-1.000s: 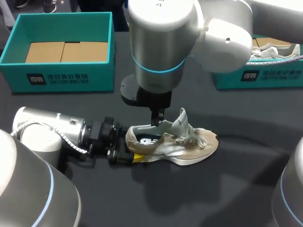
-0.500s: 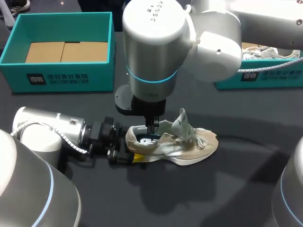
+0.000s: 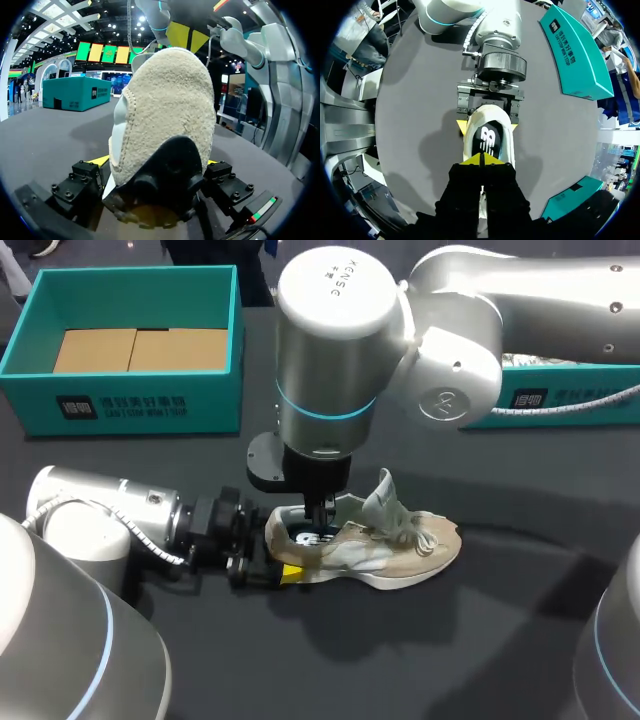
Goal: Take the shoe out of the shoebox, open the shoe tongue, remove and reinsert the insole, then place the shoe into the shoebox
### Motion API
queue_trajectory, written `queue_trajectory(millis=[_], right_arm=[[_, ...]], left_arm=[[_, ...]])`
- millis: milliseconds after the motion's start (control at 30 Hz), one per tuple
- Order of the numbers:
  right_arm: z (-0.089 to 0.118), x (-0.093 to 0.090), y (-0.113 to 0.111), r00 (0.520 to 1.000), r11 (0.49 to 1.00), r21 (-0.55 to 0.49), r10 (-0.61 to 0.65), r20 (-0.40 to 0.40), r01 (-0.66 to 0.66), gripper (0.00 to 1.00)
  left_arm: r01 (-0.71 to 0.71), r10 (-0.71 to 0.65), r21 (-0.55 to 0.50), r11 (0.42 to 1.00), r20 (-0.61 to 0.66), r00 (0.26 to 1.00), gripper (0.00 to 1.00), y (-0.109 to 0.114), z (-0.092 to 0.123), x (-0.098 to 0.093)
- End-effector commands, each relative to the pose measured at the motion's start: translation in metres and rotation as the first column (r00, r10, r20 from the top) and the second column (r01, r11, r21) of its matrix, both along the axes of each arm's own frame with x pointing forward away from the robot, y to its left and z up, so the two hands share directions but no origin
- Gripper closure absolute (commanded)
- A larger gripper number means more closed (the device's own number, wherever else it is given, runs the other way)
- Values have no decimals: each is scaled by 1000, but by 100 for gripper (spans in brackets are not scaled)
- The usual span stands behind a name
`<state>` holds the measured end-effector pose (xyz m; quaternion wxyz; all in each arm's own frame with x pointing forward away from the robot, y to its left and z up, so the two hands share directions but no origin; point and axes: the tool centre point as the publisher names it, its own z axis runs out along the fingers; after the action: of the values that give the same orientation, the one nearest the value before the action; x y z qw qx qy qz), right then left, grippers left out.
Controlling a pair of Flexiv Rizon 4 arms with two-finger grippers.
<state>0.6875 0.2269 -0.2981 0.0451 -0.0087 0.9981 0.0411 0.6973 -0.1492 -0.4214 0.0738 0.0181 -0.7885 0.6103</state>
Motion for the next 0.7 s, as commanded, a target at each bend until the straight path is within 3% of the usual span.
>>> queue_trajectory(millis=[33, 233, 700], right_arm=[[-1, -1, -4, 1000, 1000, 9, 1, 2, -1, 100], [-1, -1, -4, 1000, 1000, 9, 1, 2, -1, 100], [-36, 2, 1, 1000, 999, 46, 9, -28, -8, 100]], left_arm=[[-2, 2, 0, 1000, 0, 1000, 100, 3, -4, -3], [-2, 2, 0, 1000, 0, 1000, 100, 3, -4, -3], [-2, 2, 0, 1000, 0, 1000, 100, 3, -4, -3]])
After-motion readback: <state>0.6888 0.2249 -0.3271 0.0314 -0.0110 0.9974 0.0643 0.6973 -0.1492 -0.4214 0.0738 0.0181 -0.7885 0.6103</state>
